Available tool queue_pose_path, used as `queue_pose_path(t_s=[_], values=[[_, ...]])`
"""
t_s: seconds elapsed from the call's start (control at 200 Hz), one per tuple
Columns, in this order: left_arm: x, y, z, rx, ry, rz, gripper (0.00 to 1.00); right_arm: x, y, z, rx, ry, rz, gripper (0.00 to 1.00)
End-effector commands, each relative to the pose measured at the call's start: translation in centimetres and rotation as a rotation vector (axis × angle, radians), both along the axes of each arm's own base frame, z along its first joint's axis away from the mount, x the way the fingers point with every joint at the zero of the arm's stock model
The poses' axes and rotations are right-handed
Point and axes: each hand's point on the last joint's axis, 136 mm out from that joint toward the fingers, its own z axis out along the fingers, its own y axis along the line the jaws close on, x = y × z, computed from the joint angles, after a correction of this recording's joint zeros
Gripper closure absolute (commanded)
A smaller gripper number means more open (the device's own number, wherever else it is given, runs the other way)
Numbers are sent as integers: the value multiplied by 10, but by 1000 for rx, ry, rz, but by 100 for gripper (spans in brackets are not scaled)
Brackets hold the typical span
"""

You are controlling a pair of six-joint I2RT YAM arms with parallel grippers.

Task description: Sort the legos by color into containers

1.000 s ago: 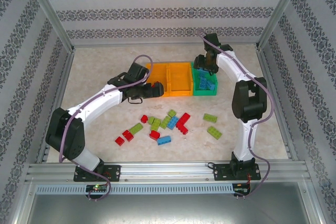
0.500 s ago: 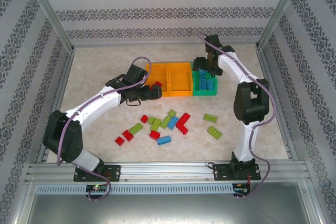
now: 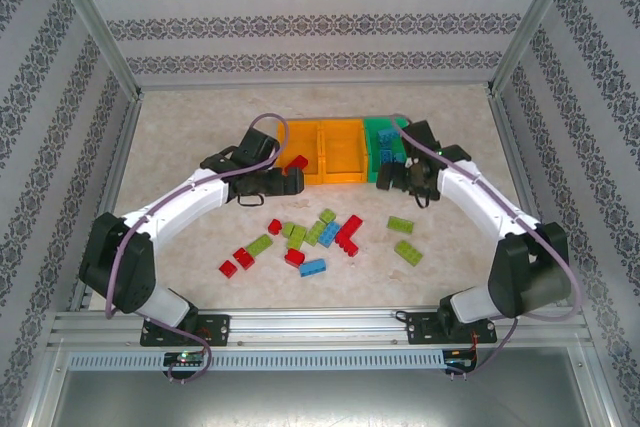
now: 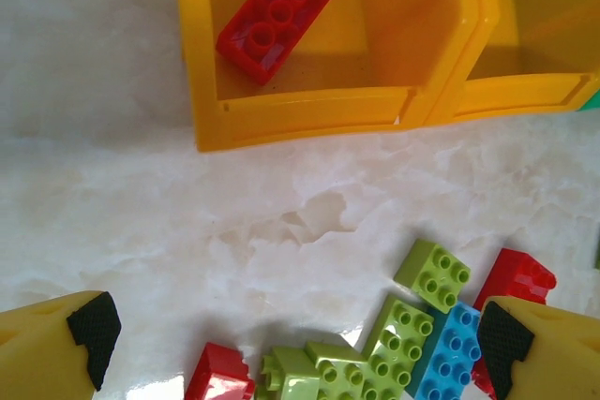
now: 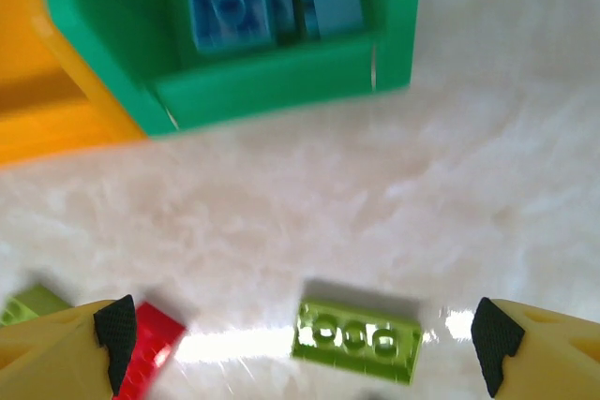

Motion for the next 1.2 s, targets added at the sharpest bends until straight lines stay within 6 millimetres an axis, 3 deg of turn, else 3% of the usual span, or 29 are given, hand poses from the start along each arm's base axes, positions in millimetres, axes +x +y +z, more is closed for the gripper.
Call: queue_pose_path(t_s=[0.0,0.235,0.485,0.914,1.089,1.194], values=[[-5,6,6,38,-37,-22,1,-23,-1,-26,-8,67,-54,5],[-8,15,8,56,-65,-1,0,-43,3,-64,-17,181,-65,6],[-11,21,5,78,-64,11,1,-37,6,-79,-26,221,-64,8],[-11,24,2,91,-63,15,1,-50,-3,-98,-72,272,-91,12],[-11,25,3,96,-69,16,1,-48,-2,-99,-84,275,-79,19],[-11,26,2,100,-68,18,0,-45,0,-98,-80,268,-70,32]])
